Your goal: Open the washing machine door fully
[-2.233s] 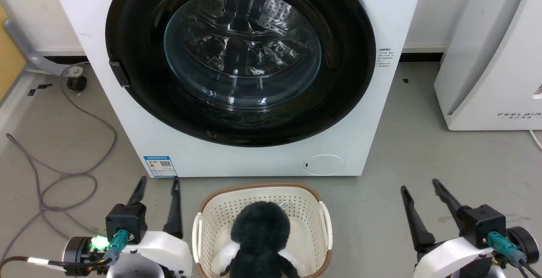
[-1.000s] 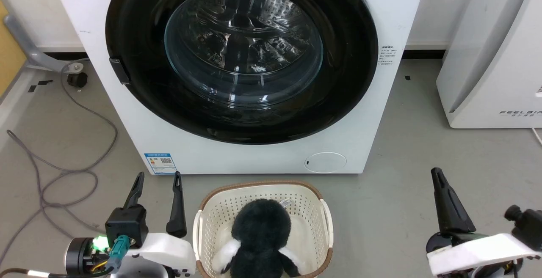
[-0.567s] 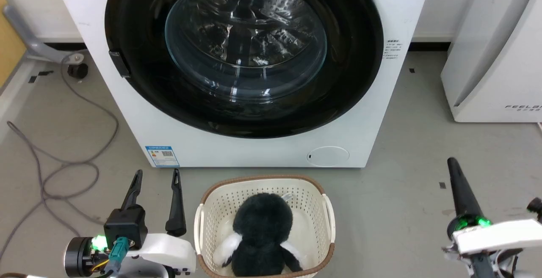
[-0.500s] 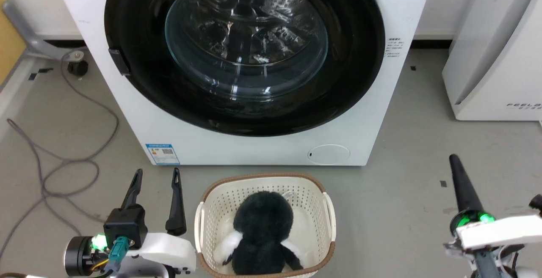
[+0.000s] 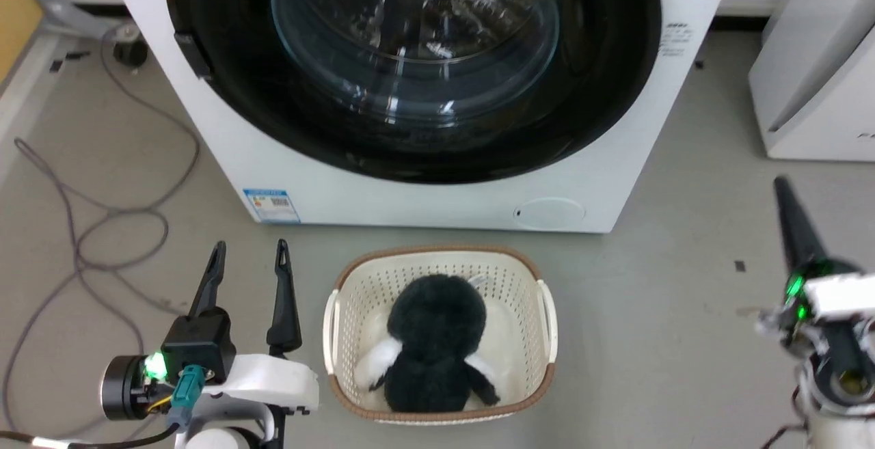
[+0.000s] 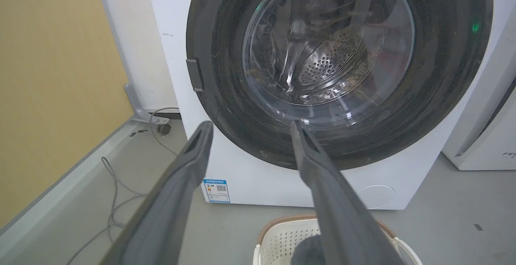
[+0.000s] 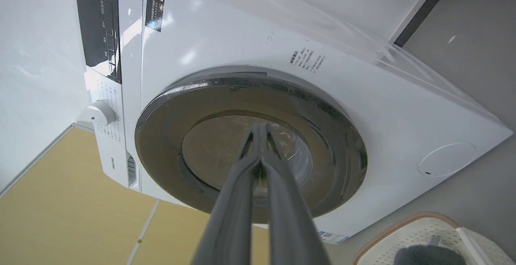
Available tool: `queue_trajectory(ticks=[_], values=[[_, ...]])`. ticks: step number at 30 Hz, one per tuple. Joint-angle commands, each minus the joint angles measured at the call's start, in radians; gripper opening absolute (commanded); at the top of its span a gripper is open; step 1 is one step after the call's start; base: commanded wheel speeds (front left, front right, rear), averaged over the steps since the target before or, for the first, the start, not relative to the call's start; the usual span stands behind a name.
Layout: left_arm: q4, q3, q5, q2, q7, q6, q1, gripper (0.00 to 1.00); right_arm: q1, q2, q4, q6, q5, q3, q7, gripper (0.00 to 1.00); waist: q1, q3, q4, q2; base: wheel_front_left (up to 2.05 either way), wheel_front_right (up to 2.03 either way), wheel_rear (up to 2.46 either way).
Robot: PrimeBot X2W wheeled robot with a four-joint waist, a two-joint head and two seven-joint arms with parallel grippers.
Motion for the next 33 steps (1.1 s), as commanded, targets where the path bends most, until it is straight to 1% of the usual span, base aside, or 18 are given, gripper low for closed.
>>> queue_trajectory(ticks=[1,7,13,20,24,33], values=[[-0.007,-0.003,-0.001,0.001,-0.012,0.007,-0.022,1.00,-0.047,-0.016,0.020,0.001,0.051,-0.010,0.005,0.00,0.0000,0.021,0.010,0.0000,0.00,0.00,0.00],[-0.013,-0.013,-0.007,0.001,-0.024,0.019,-0.050,1.00,-0.168,-0.061,0.090,0.001,0.138,-0.025,0.011,0.00,0.0000,0.073,0.031,0.0000,0.00,0.00,0.00],[-0.018,-0.026,-0.019,0.001,-0.037,0.033,-0.079,1.00,-0.303,-0.117,0.173,0.001,0.204,-0.015,0.004,0.00,0.0000,0.130,0.057,0.0000,0.00,0.00,0.00],[-0.026,-0.043,-0.033,0.001,-0.051,0.054,-0.106,1.00,-0.463,-0.182,0.274,0.001,0.245,0.040,-0.004,0.00,0.0000,0.191,0.093,0.0000,0.00,0.00,0.00],[-0.029,-0.050,-0.040,0.001,-0.060,0.065,-0.117,1.00,-0.548,-0.206,0.326,0.001,0.254,0.085,-0.009,0.00,0.0000,0.219,0.111,0.0000,0.00,0.00,0.00],[-0.032,-0.066,-0.057,0.001,-0.079,0.089,-0.136,1.00,-0.705,-0.256,0.449,0.001,0.313,0.150,-0.006,0.00,0.0000,0.270,0.143,0.0000,0.00,0.00,0.00]])
